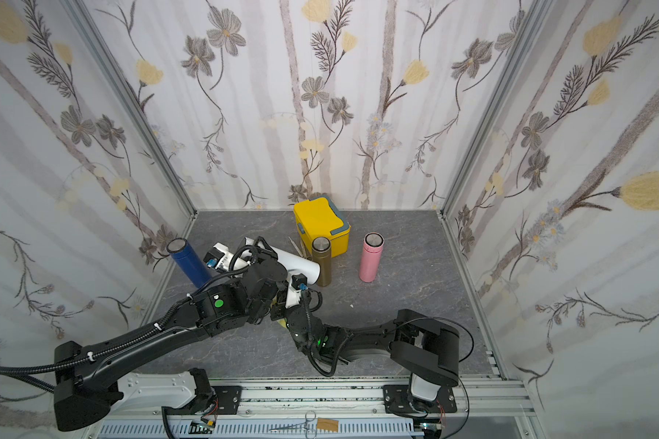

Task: Wipe the surface of the thermos
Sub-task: Wipe the dirt from the surface of the thermos.

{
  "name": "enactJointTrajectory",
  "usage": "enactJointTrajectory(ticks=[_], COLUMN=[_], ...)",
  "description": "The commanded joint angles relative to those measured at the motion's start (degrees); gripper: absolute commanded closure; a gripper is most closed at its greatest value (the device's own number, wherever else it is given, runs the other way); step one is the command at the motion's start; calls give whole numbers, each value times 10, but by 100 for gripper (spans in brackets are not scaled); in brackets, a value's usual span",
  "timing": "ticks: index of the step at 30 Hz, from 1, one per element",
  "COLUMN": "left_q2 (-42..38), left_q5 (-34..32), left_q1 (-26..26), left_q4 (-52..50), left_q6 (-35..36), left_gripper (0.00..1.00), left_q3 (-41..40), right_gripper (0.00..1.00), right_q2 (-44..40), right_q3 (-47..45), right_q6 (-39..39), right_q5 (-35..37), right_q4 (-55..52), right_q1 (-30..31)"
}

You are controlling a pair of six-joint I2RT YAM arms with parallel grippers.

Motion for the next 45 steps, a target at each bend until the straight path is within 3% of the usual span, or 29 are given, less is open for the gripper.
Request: enactJointTrajectory(ticks=[1, 5, 10, 12, 14, 18, 20, 23, 26, 28, 34, 45], left_q2=[-1, -12, -59, -86, -109, -133, -128, -101, -73, -60, -64, -73], left_q5=[-18, -28, -49, -29, 30, 272, 382, 425, 436, 464, 610, 763], left_q1=[0, 0, 2, 2, 3, 14, 20, 29, 46, 59, 84, 85], left_q4=[-45, -7, 222, 371, 546, 868, 950, 964, 924, 949, 940, 944], left_q6=[9, 51, 258, 386, 535, 802, 896, 1002, 1052, 1067, 1091, 1133], left_gripper=[100, 100, 100, 100, 100, 100, 100, 100, 100, 100, 100, 100], left_q3=[-1, -15, -106, -161, -230, -384, -437, -448, -432, -446, -471, -501], right_gripper=[100, 100, 100, 100, 100, 100, 100, 100, 100, 100, 100, 100], right_q2=[13, -14, -114, -151, -190, -288, -330, -374, -407, -423, -451, -394], right_q3=[4, -81, -160, -182, -191, -179, -161, -129, -128, -132, -126, -82], right_q6=[-3, 29, 49, 52, 54, 35, 29, 23, 17, 14, 8, 16], right_q5=[29, 41, 6, -31, -55, -100, -106, -111, -119, -119, -131, -178], right_q4=[69, 81, 37, 20, -6, -95, -157, -250, -281, -287, -303, -321], right_q1=[-1, -1, 12, 12, 12, 12, 12, 13, 12, 12, 12, 12])
